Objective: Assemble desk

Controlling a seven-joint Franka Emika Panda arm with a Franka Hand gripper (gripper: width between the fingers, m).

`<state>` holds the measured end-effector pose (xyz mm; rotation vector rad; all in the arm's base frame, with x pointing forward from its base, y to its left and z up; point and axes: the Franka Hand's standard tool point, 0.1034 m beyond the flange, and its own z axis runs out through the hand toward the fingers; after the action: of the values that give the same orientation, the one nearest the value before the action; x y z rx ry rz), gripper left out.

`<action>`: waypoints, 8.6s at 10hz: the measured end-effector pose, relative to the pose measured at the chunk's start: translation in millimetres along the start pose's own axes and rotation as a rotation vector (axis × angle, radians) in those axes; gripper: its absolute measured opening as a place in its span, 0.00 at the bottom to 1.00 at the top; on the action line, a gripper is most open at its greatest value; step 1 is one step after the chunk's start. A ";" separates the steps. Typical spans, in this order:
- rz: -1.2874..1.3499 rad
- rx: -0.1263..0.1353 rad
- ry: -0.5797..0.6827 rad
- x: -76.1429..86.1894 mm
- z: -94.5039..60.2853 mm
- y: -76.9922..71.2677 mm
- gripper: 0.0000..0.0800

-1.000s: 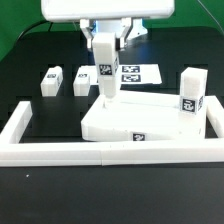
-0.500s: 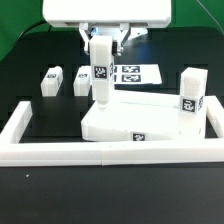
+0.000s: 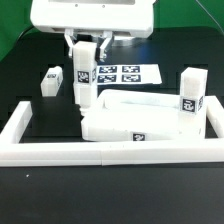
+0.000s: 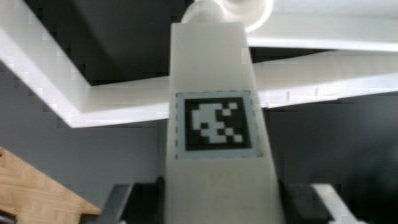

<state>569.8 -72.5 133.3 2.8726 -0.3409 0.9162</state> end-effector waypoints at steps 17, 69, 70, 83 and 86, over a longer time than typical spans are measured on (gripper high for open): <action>-0.008 -0.005 -0.037 -17.3 16.8 -4.8 0.36; 0.337 0.051 -0.468 22.7 44.8 -49.3 0.75; 0.354 0.048 -0.469 22.6 44.8 -49.5 0.53; 1.392 -0.186 -0.582 27.2 54.5 -39.7 0.65; 0.880 -0.061 -0.604 20.8 52.8 -52.1 0.80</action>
Offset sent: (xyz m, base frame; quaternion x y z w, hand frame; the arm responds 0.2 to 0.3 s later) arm 0.0128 0.0140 -0.0053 0.0101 0.0101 0.0152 0.9998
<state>628.5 -34.7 100.7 2.8304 -1.7195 0.0213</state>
